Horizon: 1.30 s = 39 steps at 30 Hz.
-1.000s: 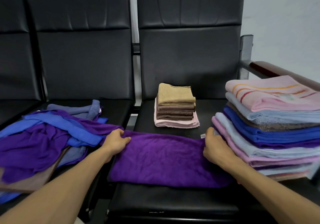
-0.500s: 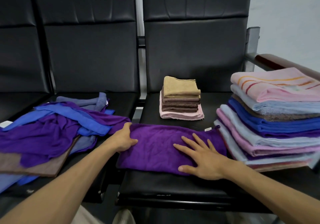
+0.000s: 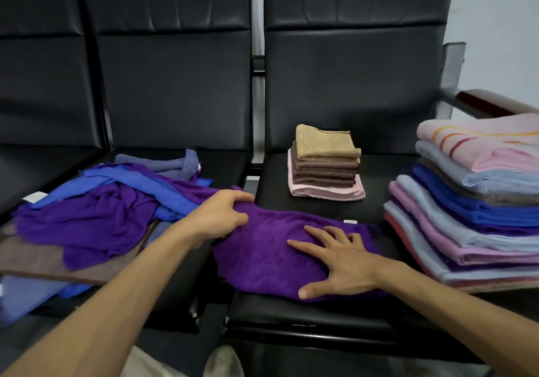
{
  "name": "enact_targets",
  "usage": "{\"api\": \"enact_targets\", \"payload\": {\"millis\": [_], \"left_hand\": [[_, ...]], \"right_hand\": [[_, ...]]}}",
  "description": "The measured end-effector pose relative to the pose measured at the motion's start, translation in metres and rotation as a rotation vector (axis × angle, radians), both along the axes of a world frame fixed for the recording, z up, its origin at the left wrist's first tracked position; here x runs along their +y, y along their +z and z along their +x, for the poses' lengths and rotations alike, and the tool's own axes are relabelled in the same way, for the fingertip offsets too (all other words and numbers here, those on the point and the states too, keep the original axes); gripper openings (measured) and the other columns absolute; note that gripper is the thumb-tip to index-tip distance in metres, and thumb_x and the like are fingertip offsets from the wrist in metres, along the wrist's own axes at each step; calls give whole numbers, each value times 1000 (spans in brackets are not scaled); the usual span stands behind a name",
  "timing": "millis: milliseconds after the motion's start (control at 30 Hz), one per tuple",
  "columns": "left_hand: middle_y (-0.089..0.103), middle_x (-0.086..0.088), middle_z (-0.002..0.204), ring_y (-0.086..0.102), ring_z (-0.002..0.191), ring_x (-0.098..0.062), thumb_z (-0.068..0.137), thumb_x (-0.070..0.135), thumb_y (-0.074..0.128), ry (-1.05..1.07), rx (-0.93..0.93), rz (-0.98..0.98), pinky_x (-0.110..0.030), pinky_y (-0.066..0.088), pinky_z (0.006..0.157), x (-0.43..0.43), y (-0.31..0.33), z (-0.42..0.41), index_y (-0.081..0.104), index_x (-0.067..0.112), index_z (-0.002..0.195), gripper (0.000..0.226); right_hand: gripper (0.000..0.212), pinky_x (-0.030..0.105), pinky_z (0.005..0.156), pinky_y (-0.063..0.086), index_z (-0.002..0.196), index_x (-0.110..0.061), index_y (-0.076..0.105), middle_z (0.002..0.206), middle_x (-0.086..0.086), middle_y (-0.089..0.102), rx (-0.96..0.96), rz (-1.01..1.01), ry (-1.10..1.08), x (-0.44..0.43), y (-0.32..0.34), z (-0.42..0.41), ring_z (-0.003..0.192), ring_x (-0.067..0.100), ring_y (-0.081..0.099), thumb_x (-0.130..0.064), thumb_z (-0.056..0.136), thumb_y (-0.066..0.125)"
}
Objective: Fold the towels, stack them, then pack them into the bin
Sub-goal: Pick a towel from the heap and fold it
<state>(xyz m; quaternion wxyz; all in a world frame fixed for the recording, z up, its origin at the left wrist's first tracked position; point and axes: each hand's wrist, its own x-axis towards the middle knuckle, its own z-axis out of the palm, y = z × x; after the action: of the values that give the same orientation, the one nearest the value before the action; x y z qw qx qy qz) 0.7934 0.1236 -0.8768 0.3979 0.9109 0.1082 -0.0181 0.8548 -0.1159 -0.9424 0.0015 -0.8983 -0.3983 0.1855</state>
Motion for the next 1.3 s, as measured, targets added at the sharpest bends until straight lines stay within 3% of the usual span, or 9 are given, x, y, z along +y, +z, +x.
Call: {"api": "enact_targets", "payload": {"millis": [167, 367, 633, 733, 867, 967, 1033, 1133, 1300], "left_hand": [[57, 2, 58, 42, 35, -5, 86, -1, 52, -30, 11, -123, -14, 33, 38, -29, 19, 14, 52, 16, 135, 52], [64, -5, 98, 60, 71, -13, 82, 2, 58, -101, 23, -148, -22, 47, 64, -82, 19, 38, 56, 12, 132, 51], [59, -10, 68, 54, 36, -9, 89, -3, 50, -185, 156, -176, -21, 50, 44, -157, -12, 65, 30, 2, 146, 61], [59, -12, 82, 62, 50, -14, 94, -4, 46, -152, 284, -417, -27, 58, 57, -173, -24, 66, 13, 11, 153, 69], [50, -7, 114, 66, 72, -23, 95, -9, 39, -72, 245, -636, -31, 58, 70, -166, -21, 66, 18, 22, 152, 69], [56, -15, 112, 66, 62, -18, 95, -5, 41, -26, 134, -461, -25, 55, 55, -142, -17, 66, 39, 10, 141, 48], [61, -11, 94, 65, 66, -17, 94, 8, 47, -53, 102, -20, -27, 50, 57, -119, -16, 62, 48, 8, 122, 28], [59, -9, 113, 61, 98, -23, 93, 36, 54, -124, 244, 605, -33, 47, 79, -88, -17, 51, 46, 13, 115, 33], [60, -4, 77, 56, 58, -14, 93, 52, 50, -212, 528, 545, -25, 44, 56, -82, -28, 37, 58, 13, 91, 39]], "right_hand": [[90, 45, 118, 5, 147, -48, 9, 160, -9, 0, -48, 90, -35, -18, 22, 1, 147, 18, -2, -84, 70, 36], [22, 26, 86, 39, 107, -20, 50, 113, 6, 62, -46, 152, -444, -64, 19, 33, 108, 21, 56, -37, 93, 54], [13, 38, 84, 55, 102, -11, 62, 94, 11, 69, 185, 380, -666, -69, -4, 42, 87, 27, 68, -16, 90, 58], [17, 46, 78, 58, 75, -11, 60, 68, 10, 63, 335, 490, -722, -72, -3, 44, 68, 25, 63, -1, 86, 51], [28, 37, 67, 55, 71, -9, 56, 71, 13, 61, 441, 647, -792, -73, -1, 40, 66, 25, 60, -6, 95, 42], [37, 30, 60, 51, 69, -9, 54, 71, 14, 60, 409, 636, -809, -72, 0, 39, 61, 24, 60, -29, 99, 47], [40, 26, 56, 48, 68, -9, 57, 63, 9, 61, 371, 576, -797, -72, 1, 40, 54, 19, 58, -41, 93, 56], [39, 23, 52, 42, 68, -14, 56, 61, 1, 59, 287, 444, -778, -70, 3, 39, 53, 14, 53, -48, 78, 72], [48, 24, 48, 29, 60, -19, 42, 62, -4, 47, 161, 319, -757, -60, 9, 32, 57, 11, 44, -48, 71, 78]]}}
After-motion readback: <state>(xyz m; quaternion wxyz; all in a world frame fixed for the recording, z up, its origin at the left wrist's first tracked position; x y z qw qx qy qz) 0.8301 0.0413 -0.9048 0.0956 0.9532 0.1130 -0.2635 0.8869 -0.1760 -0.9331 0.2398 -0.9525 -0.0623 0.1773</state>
